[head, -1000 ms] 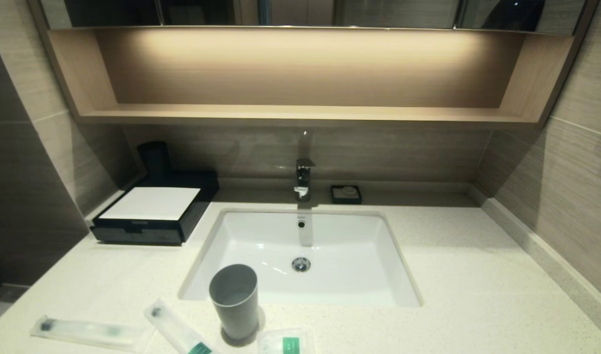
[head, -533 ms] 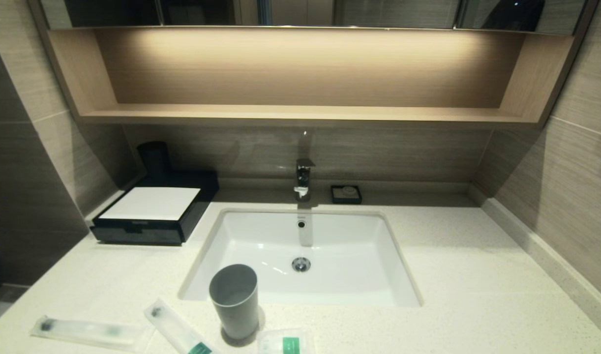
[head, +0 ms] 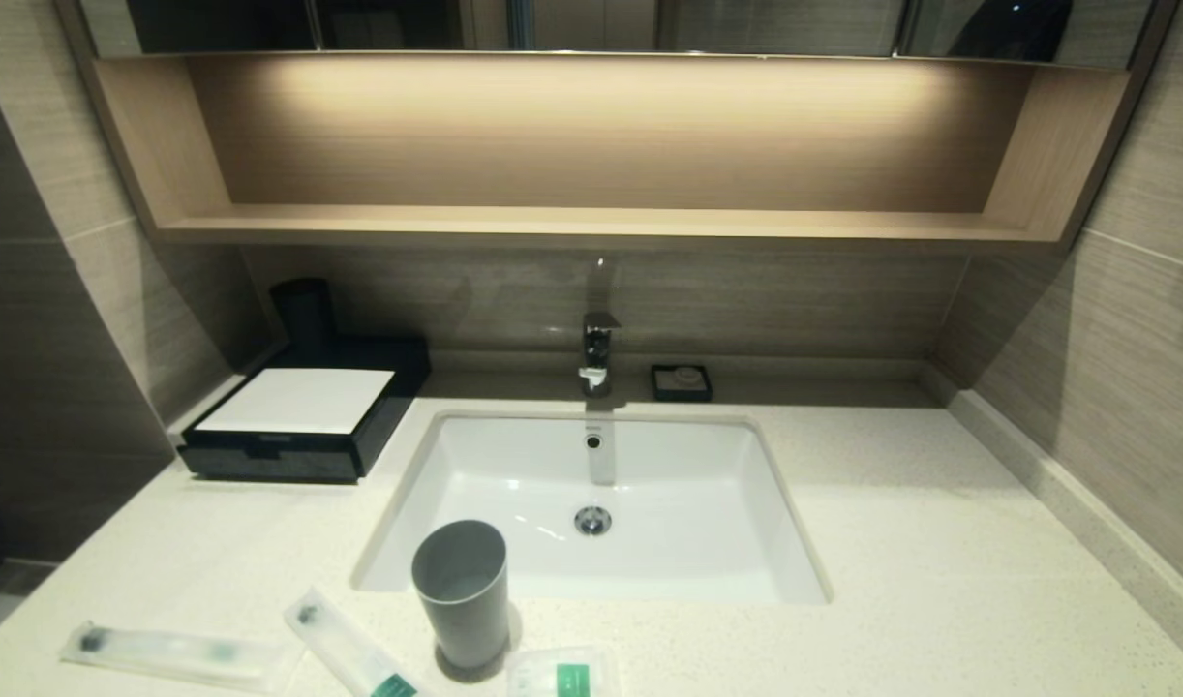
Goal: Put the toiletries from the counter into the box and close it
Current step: Open the drawer
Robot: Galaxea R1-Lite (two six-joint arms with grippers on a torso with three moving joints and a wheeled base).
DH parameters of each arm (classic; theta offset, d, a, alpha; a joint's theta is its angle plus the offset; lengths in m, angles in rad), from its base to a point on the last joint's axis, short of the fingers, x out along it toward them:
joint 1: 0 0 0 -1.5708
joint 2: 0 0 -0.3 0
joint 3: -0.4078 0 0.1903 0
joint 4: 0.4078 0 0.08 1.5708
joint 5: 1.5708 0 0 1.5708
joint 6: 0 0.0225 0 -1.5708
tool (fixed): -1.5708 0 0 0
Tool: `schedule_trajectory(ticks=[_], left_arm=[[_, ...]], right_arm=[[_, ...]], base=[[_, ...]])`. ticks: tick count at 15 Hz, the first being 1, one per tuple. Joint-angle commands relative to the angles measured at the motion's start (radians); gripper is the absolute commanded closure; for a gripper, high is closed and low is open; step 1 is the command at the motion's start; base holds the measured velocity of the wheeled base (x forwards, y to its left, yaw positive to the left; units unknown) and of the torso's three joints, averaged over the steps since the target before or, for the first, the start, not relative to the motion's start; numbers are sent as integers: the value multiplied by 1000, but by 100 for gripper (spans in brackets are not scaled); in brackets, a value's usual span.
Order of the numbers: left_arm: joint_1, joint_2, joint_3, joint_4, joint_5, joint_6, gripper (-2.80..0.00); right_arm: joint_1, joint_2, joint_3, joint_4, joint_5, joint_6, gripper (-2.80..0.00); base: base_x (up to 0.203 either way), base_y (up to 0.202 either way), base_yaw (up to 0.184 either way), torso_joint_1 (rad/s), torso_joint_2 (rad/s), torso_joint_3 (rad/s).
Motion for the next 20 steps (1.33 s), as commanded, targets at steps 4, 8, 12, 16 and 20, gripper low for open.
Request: schedule_trajectory(ticks=[4,8,12,16,20], left_arm=[[0,1,-168,152,-1,0,0],[-1,107,-213,139,8,-4,0],[-1,317,-276,69,22,-22,0],[-1,509,-328,26,41,-38,0],[0,703,-382,23,69,-137,0]], right_arm=[[0,0,2,0,1,0,0],[0,0,2,0,1,0,0],[0,0,2,0,1,0,0],[0,1,2,0,1,0,0],[0,1,2,0,1,0,0]], base=[[0,0,0,0,0,0],[0,0,0,0,0,0],[0,0,0,0,0,0],[0,0,0,0,0,0],[0,0,0,0,0,0]])
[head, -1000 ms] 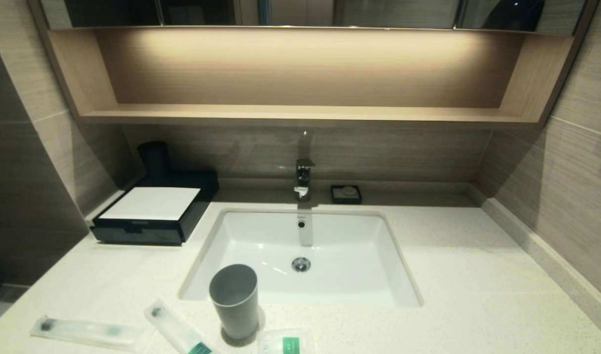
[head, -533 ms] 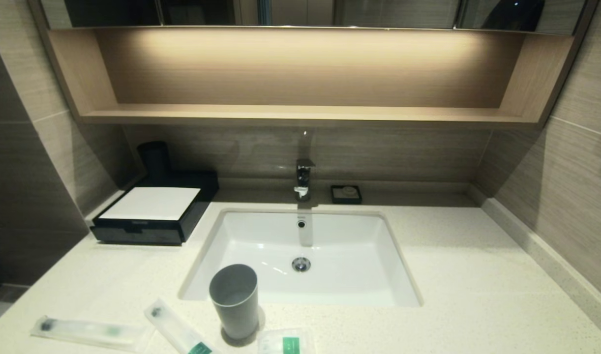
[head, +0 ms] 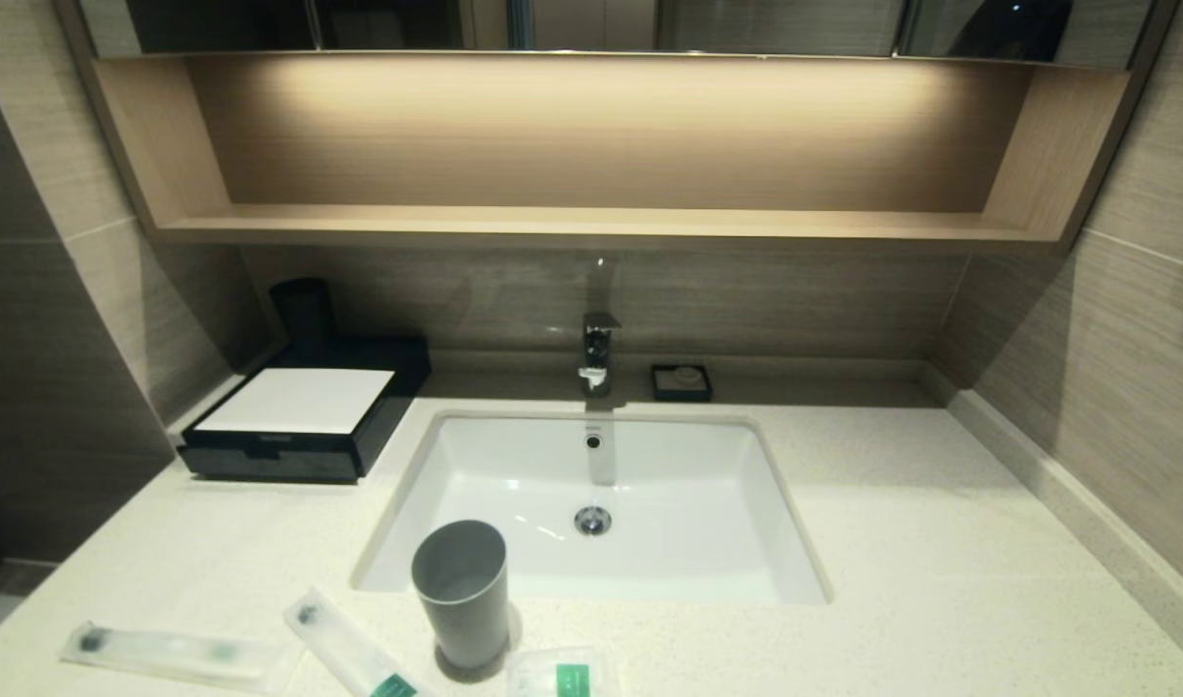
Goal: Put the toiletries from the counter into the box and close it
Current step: Open the drawer
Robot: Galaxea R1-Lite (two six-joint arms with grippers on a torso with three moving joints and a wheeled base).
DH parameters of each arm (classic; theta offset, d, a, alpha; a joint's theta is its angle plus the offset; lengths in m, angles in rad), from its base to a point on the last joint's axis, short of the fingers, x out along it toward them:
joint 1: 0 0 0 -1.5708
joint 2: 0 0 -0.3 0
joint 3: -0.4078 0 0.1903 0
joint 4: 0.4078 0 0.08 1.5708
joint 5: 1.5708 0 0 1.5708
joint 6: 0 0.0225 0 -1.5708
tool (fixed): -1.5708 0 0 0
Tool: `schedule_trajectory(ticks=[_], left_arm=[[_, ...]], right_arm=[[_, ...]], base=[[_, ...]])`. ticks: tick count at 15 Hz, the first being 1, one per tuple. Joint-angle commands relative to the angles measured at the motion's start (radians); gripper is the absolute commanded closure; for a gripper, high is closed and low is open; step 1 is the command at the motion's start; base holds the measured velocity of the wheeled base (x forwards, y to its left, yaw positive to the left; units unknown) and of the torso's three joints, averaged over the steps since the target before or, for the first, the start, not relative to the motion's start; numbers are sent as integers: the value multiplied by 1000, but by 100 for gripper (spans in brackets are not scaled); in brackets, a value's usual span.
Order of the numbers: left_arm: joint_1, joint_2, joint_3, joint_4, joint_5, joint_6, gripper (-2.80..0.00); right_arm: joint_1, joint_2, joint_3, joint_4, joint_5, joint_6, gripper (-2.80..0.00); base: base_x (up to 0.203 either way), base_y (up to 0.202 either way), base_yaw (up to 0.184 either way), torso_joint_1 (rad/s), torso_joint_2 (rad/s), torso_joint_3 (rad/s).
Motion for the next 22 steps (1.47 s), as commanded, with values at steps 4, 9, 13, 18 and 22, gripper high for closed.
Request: schedule_trajectory(ticks=[4,9,13,18,22], left_arm=[[2,212,-30,-15,46,-29,0],[60,396,-46,-62,53,-36,0],[172,580,-36,-214,28,-31,0],[203,825,-53,-460,7,-21,0],[252,970,-113,-541,-88,14,0]], right_arm=[[0,1,2,0,0,0,0],[0,1,2,0,1,0,0],[0,1,2,0,0,0,0],[0,1,2,0,2,0,0],[0,1,2,0,1,0,0]], base=[[0,0,0,-8,1,1],[0,0,0,0,0,0],[0,0,0,0,0,0],[0,0,0,0,0,0],[0,0,0,0,0,0]])
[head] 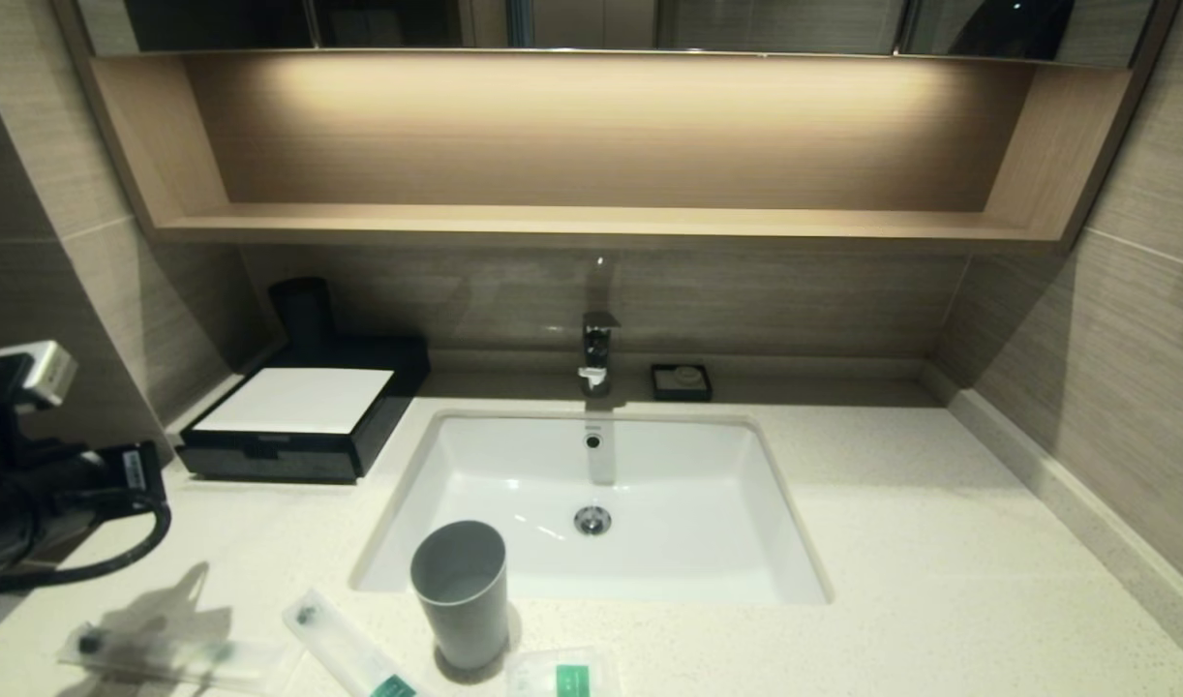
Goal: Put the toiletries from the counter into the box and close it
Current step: Open the drawer
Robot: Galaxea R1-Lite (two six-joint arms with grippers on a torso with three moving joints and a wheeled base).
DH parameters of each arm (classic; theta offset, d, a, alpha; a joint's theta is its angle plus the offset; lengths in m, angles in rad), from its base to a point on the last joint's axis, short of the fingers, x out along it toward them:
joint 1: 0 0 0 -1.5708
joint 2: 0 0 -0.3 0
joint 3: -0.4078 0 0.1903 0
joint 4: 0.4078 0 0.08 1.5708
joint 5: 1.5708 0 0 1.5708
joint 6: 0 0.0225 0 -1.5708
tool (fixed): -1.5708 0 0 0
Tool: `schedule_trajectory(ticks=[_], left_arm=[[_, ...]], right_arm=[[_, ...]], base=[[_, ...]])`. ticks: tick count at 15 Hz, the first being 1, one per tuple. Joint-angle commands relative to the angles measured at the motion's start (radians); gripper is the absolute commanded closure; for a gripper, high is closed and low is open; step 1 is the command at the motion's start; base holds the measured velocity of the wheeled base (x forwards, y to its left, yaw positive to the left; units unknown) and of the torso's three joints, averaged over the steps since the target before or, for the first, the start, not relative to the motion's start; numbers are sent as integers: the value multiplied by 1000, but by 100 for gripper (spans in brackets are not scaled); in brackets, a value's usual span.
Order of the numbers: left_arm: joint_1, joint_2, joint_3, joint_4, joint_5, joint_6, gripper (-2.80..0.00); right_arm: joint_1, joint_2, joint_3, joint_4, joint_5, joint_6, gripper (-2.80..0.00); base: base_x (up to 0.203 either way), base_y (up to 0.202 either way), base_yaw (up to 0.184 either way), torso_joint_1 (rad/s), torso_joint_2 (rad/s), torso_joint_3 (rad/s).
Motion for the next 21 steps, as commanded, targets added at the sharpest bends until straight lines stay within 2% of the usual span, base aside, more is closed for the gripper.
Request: schedule_trajectory(ticks=[1,4,11,16,21], left_arm=[[38,129,-43,-18,-50,8,0],[56,210,-75,-66,-103,11,0],[54,335,-79,-174,-121,30,0],[56,345,-70,-211,-236,30,0],[57,398,-76,-253,-237,55,0]], right_arm=[[0,0,2,0,0,0,0],[0,-1,2,0,0,0,0],[0,-1,2,0,1,0,0],[0,1,2,0,0,0,0],[0,1,2,0,0,0,0]], base=[[0,0,0,0,0,0],[0,0,0,0,0,0],[0,0,0,0,0,0],[0,0,0,0,0,0],[0,0,0,0,0,0]])
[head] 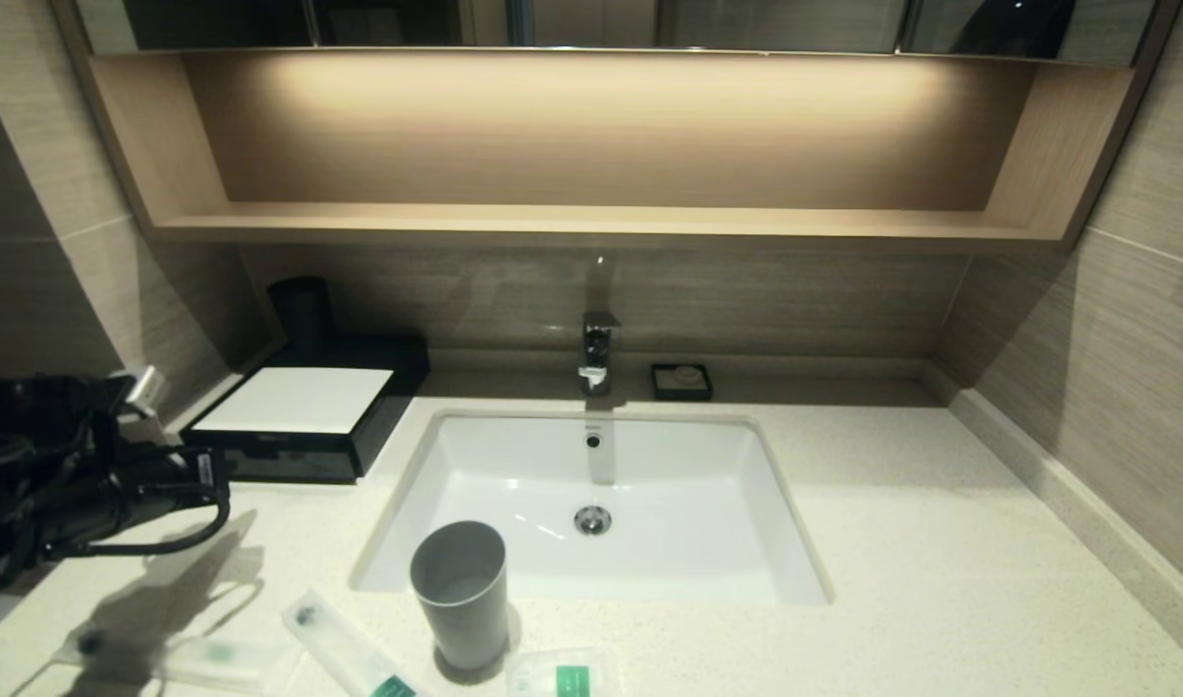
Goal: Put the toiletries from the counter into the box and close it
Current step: Open the drawer
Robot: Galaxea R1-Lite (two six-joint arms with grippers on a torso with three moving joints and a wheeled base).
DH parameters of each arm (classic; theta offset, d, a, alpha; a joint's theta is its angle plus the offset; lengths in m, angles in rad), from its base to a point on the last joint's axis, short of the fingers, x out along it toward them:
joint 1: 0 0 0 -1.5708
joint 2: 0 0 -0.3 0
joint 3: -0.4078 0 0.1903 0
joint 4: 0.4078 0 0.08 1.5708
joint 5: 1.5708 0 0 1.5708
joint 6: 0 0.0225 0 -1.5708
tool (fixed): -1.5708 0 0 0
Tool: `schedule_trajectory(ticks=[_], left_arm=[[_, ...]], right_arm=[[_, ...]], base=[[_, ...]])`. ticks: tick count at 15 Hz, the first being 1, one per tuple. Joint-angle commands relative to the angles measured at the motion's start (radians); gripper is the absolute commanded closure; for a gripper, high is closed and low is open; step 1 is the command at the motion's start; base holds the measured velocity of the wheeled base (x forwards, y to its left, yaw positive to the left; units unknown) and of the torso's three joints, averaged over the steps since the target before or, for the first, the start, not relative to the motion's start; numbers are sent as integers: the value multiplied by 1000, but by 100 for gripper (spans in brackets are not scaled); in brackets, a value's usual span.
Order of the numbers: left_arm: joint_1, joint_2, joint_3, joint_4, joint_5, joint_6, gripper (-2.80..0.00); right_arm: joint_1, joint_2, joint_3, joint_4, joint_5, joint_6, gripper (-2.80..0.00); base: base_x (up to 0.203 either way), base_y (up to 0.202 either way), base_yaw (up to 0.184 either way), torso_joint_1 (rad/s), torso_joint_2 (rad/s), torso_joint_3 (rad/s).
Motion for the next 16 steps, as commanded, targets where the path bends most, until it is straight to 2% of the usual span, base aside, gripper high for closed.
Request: schedule_trajectory(ticks=[1,10,14,16], left_arm=[[2,43,1,-50,0,9,0],[2,94,-5,-90,-4,6,0],[1,148,12,-253,-5,4,0],[1,160,7,-269,-5,3,0]], right_arm=[[0,-1,2,0,2,0,0],[0,1,2,0,0,0,0],[0,1,2,0,0,0,0],[0,0,2,0,1,0,0]], base=[[0,0,0,0,0,0],[0,0,0,0,0,0],[0,0,0,0,0,0],[0,0,0,0,0,0]])
